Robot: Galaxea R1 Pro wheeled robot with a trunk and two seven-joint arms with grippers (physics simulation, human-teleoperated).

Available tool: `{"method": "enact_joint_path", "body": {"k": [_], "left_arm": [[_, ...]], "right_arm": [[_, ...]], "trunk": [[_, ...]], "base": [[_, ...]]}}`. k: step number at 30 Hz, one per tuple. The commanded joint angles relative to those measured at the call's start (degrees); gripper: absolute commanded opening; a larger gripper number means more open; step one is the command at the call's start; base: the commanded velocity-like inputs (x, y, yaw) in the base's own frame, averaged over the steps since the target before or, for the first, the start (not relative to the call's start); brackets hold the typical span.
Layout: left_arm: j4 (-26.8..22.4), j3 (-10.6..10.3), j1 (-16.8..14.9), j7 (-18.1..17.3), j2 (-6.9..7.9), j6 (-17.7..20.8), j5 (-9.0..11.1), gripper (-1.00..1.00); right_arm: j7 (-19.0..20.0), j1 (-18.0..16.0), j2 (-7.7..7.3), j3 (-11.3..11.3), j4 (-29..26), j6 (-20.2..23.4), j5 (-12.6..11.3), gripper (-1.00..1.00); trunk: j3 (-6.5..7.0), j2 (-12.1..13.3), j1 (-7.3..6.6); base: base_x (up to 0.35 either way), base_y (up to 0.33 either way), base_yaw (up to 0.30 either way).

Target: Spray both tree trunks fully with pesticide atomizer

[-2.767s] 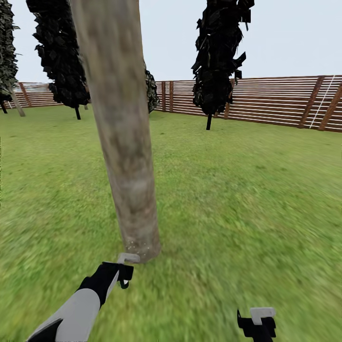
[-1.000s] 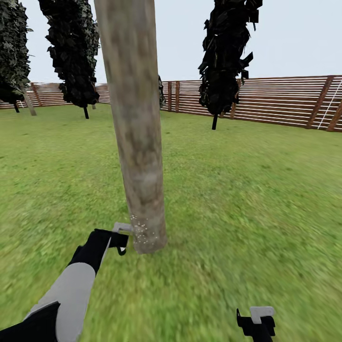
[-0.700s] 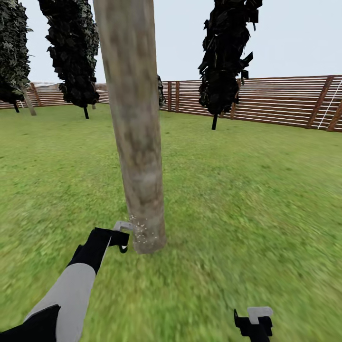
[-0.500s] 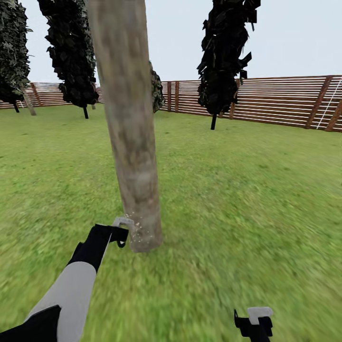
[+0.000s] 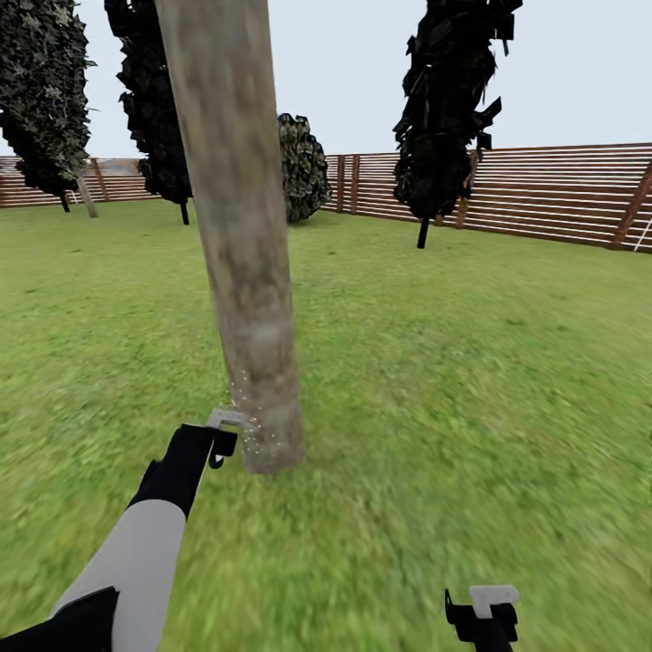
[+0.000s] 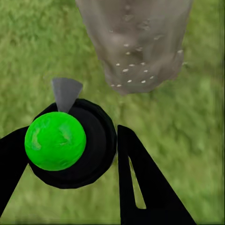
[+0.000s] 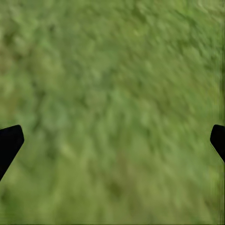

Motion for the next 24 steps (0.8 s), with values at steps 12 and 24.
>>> {"method": "enact_joint_path", "body": {"k": [12, 24], "left_arm": [[0.39, 0.54, 0.02, -0.43, -1.18, 0.13, -0.54, -1.00], [0.32, 5.46, 1.61, -0.13, 2.24, 0.06, -1.00, -1.00]], "right_arm": [[-0.26, -0.04, -0.35, -0.46, 0.04, -0.19, 0.61, 1.00], [-0.27, -0.03, -0.35, -0.45, 0.04, -0.19, 0.61, 1.00]], "trunk": [[-0.05, -0.02, -0.01], [-0.05, -0.02, -0.01]], "base": [[0.071, -0.275, 0.001], [0.026, -0.275, 0.171]]}}
